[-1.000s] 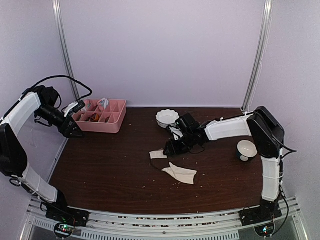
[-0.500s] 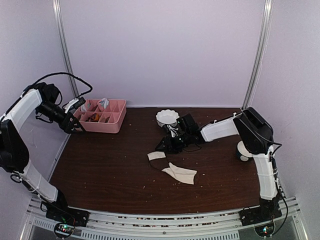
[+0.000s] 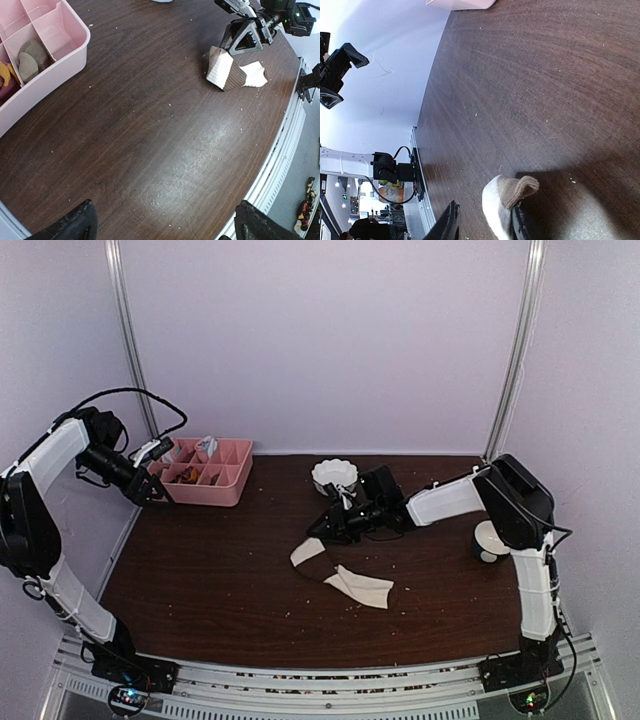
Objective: Roll the socks
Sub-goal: Adjust the sock at the center of the board.
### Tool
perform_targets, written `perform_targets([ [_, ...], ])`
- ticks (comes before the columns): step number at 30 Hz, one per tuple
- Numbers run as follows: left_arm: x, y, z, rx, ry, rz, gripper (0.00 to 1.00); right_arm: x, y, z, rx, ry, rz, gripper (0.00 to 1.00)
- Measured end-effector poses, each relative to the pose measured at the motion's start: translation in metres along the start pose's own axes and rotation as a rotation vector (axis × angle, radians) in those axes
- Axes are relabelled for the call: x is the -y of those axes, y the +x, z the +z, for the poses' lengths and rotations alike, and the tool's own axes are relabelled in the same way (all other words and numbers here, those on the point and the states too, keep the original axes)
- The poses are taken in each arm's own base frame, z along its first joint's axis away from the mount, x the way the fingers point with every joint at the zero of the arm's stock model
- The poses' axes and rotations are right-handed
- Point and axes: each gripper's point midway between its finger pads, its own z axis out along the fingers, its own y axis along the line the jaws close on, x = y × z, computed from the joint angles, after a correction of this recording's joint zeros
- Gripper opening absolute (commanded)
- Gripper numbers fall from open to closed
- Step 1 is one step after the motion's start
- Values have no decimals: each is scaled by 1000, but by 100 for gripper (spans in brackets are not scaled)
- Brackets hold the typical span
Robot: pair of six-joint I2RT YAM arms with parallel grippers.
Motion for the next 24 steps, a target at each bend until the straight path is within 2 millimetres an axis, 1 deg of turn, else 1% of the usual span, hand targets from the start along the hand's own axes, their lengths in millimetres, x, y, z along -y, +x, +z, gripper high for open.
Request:
perform_targets([
  [2,0,0,0,0,0,0,98,-2,2,2,-4,-4,-7,31],
  [6,0,0,0,0,0,-1,98,-6,14,9,-29,-6,-11,27],
  [9,0,0,0,0,0,-1,98,-9,17,11,-36,-10,-15,16],
  [12,0,0,0,0,0,-1,98,-11,17,13,-40,-11,-14,4],
  [14,0,0,0,1,1,-1,98,-15,15,14,-41,-15,-25,0],
  [19,0,0,0,2,1,-2,98,-28,2,15,-34,-14,-70,0],
  [24,0,-1,0,3,2,-2,98,-32,-12,12,-22,76,-172,0],
])
